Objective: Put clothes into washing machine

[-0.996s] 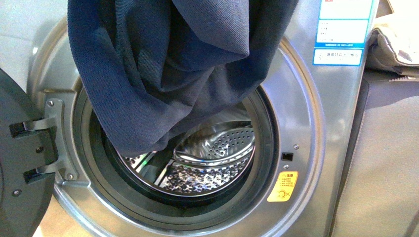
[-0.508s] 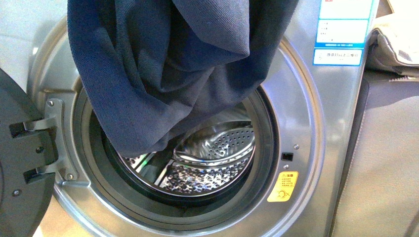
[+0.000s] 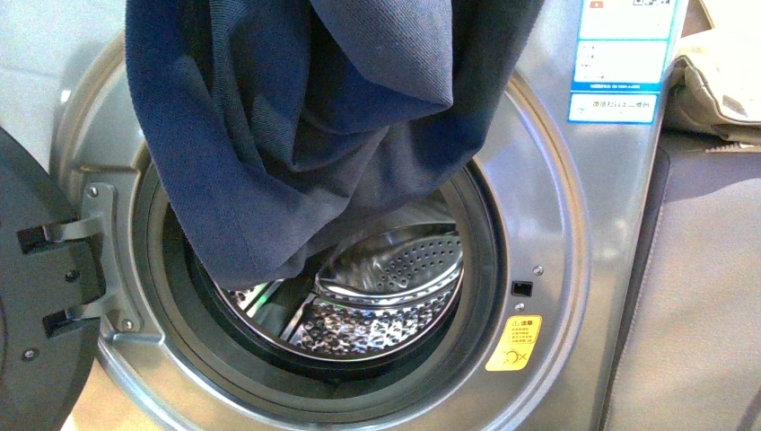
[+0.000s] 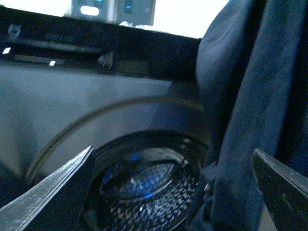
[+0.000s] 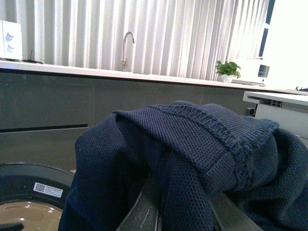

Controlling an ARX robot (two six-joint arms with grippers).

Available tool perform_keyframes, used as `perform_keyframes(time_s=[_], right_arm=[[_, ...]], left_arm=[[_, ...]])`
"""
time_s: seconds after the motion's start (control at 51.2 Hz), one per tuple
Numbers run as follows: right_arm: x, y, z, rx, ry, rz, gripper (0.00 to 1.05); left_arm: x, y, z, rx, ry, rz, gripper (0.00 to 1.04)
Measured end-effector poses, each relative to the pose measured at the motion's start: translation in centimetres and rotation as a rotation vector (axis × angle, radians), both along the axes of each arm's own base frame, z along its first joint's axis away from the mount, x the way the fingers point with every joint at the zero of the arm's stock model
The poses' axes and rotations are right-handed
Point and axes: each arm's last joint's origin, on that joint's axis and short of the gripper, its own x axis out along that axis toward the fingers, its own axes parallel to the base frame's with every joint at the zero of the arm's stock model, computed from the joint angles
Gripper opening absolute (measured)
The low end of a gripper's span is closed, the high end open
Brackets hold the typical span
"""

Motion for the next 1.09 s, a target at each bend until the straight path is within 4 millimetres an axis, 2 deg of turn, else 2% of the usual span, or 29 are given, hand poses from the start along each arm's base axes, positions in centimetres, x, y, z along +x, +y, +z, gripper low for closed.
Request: perform_keyframes(time_s=[0.137,0.312,0.43,0.605,0.761,0.918,1.093], right_arm=[[0.0,0.0,0.0,0.0,0.0,0.001,0.09],[0.0,0.0,0.0,0.0,0.0,0.001,0.09],[0.0,0.0,0.0,0.0,0.0,0.001,0.09],[0.0,0.0,0.0,0.0,0.0,0.0,0.09],[0.0,0.0,0.0,0.0,0.0,0.0,0.09],[0.0,0.0,0.0,0.0,0.0,0.0,0.09],[0.0,0.0,0.0,0.0,0.001,0.0,0.09]], left_arm=[[0.5,-1.0,3.5,0.019,-0.074,-0.164,0.98],[2.1,-3.1,6.1,0.023,-0.072,-0.34,0.98],[4.3,-4.7,6.6,0.014,-0.015,-0.407,0.98],[6.8,-6.4,6.1,0.029,0.051,-0.532,0.98],[9.3,-7.3,5.9,0.038,0.1,-0.525,0.98],[9.9,-8.0,6.7,0.036,0.077,-0.54,0.98],[9.4,-8.4,7.3,0.039,0.024,-0.576,0.98]])
